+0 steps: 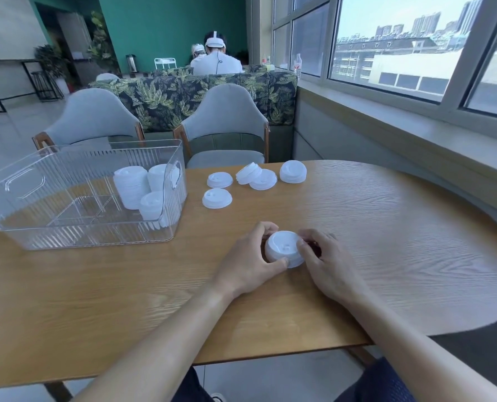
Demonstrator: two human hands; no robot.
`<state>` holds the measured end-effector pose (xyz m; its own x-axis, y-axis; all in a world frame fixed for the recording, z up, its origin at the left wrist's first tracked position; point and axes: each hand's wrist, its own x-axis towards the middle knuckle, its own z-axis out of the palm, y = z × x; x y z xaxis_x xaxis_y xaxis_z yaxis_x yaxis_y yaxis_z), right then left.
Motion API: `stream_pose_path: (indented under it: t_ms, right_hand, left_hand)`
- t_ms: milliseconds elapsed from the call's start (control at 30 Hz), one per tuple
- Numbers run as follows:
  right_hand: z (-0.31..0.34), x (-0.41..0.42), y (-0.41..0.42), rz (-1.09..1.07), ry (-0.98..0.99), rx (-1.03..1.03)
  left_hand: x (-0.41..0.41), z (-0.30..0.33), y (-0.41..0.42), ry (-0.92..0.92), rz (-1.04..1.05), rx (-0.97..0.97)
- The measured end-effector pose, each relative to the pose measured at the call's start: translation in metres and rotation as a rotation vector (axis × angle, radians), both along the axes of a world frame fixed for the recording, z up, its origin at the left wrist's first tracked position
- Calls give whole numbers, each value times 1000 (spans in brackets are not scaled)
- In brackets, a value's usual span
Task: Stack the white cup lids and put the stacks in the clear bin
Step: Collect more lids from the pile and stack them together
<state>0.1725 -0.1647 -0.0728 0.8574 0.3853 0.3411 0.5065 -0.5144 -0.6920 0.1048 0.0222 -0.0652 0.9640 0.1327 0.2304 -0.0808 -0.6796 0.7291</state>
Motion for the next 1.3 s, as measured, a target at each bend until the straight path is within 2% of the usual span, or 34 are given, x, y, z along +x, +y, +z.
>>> stream_pose_path:
  t_ms: [367, 900, 1033, 1167, 1300]
  right_hand:
    - [-2, 0, 0, 17, -49, -45]
    - [1, -4, 2, 14, -66, -94]
    - [6, -10, 0, 37, 20, -101]
    - [8, -13, 3, 76, -45, -236]
    - [4, -7, 9, 75, -104, -253]
  left_hand:
    - [-2, 6, -3, 21, 10, 160]
    - [1, 3, -1, 40, 11, 127]
    - [2, 4, 2, 39, 39, -45]
    - [6, 4, 13, -15, 168, -256]
    - [15, 5, 33, -64, 295, -196]
